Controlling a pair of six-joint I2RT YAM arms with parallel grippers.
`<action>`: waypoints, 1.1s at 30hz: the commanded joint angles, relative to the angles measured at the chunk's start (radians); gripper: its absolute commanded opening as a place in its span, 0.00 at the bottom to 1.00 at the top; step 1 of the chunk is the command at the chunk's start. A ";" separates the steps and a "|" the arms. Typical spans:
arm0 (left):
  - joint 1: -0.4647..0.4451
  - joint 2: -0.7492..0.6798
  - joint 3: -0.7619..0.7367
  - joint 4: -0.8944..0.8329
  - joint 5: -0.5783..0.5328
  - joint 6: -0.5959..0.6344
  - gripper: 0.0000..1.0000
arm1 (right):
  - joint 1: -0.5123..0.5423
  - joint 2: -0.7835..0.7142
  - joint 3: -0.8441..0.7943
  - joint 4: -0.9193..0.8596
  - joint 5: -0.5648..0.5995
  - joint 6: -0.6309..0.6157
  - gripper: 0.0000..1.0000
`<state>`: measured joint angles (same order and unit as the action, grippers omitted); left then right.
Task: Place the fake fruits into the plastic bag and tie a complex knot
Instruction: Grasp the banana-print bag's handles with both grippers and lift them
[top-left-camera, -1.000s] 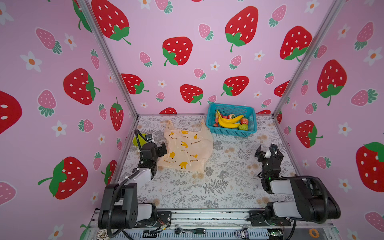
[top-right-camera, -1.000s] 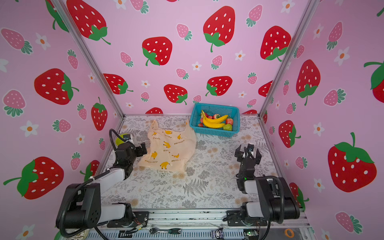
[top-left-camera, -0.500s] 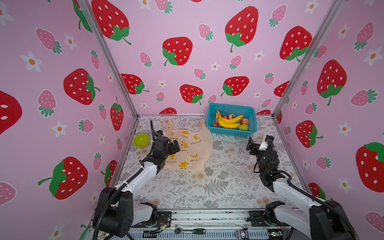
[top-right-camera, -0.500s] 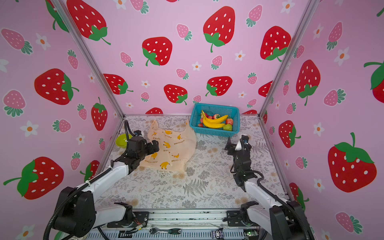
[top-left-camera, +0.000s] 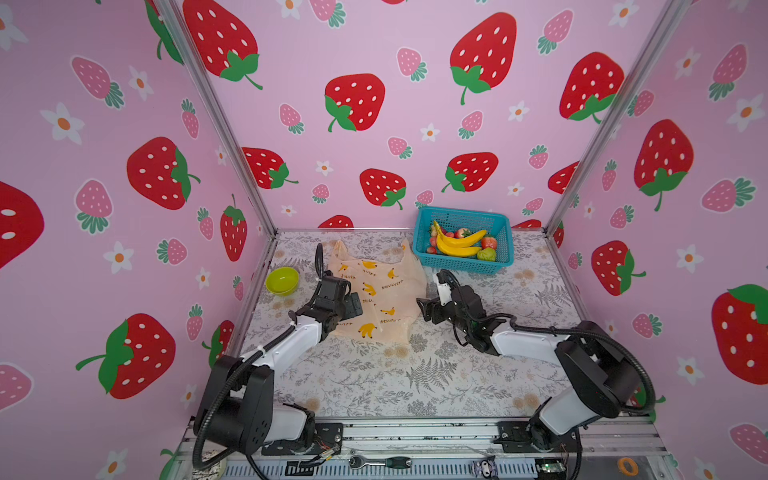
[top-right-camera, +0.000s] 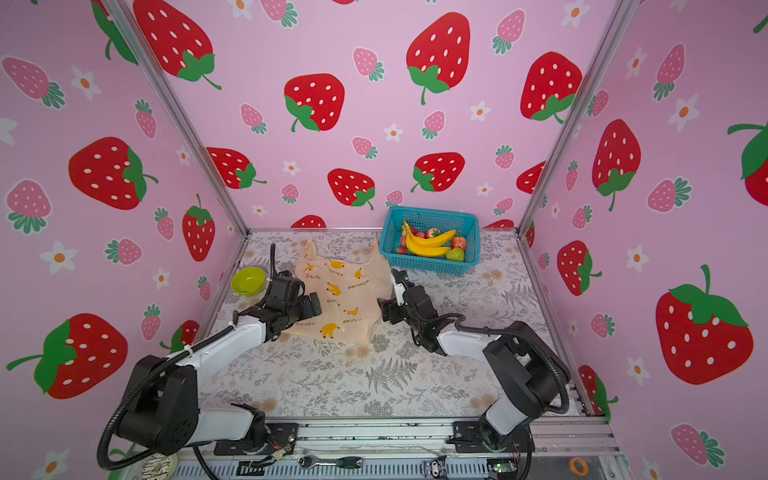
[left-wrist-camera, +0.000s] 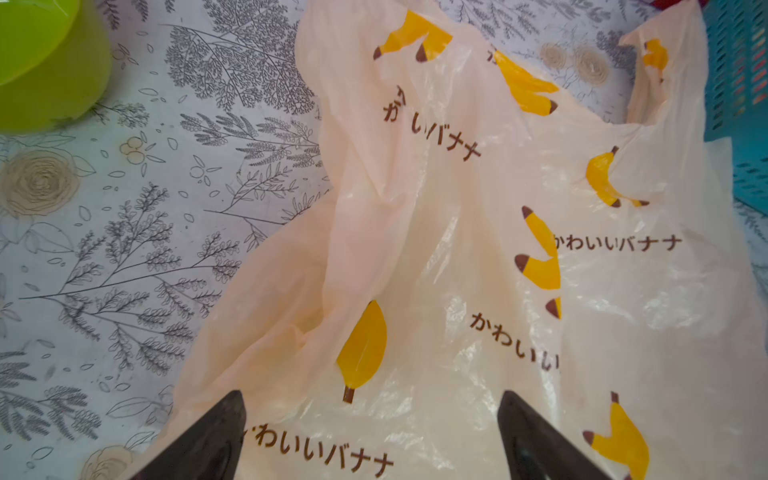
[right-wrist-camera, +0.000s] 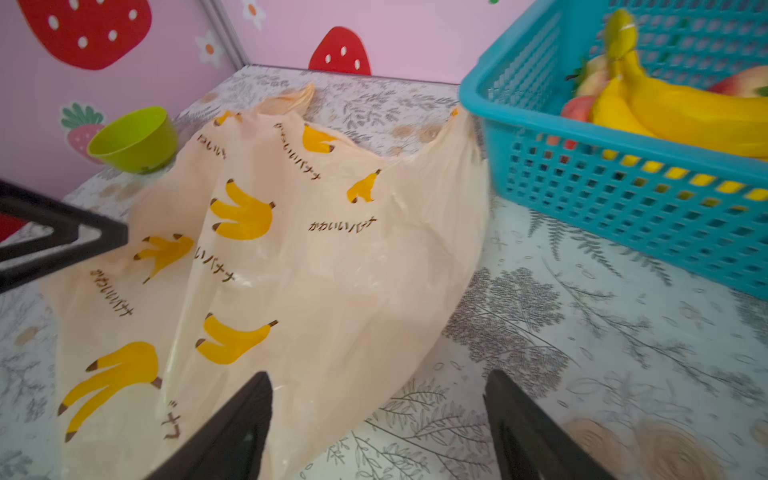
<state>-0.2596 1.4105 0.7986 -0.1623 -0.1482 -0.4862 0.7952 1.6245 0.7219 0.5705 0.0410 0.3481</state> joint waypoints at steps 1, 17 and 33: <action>0.026 0.078 0.138 0.025 0.055 -0.011 0.86 | 0.008 0.062 0.036 0.045 -0.078 0.059 0.73; -0.003 0.430 0.447 -0.084 -0.028 0.084 0.64 | 0.112 0.189 0.062 0.229 -0.343 0.140 0.44; 0.001 0.206 0.290 0.053 0.102 0.383 0.00 | -0.068 -0.262 -0.031 -0.068 -0.170 -0.103 0.65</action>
<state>-0.2562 1.7676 1.1564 -0.1959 -0.1257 -0.2287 0.7914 1.4788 0.6773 0.6243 -0.2031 0.3382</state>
